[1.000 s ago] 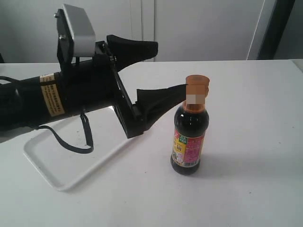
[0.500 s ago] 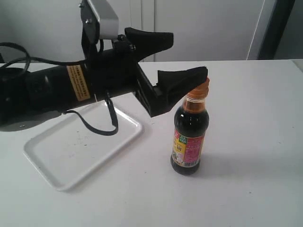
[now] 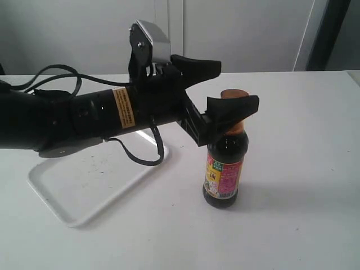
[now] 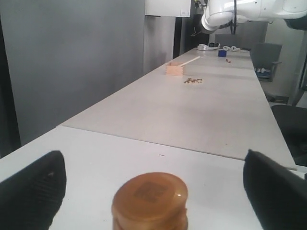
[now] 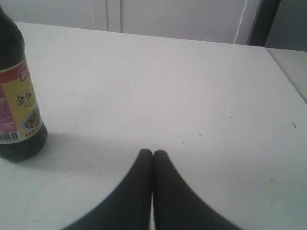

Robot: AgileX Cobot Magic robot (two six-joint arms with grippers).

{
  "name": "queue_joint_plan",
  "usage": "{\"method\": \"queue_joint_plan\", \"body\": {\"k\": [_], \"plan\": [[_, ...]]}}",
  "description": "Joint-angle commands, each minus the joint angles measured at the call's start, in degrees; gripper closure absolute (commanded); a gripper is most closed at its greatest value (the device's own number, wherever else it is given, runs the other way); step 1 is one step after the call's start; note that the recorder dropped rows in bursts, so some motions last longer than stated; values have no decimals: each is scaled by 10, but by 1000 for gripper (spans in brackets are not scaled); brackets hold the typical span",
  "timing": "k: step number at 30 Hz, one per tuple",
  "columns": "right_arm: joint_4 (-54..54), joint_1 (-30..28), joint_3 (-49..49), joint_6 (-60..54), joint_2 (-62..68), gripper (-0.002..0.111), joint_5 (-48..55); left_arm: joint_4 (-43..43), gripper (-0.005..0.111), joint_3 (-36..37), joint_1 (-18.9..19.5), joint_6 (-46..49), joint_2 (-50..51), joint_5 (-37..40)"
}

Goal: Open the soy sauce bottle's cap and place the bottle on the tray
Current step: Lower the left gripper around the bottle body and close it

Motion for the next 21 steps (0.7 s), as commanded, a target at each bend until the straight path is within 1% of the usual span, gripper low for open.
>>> {"method": "queue_joint_plan", "body": {"k": [1, 10, 21], "plan": [[-1, -2, 3, 0, -4, 108, -2, 6, 1, -5, -12, 11, 13, -15], [-1, -2, 3, 0, -4, 108, -2, 9, 2, -29, -12, 9, 59, -17], [-1, -2, 3, 0, -4, 108, -2, 14, 2, -29, -12, 10, 70, -15]]}}
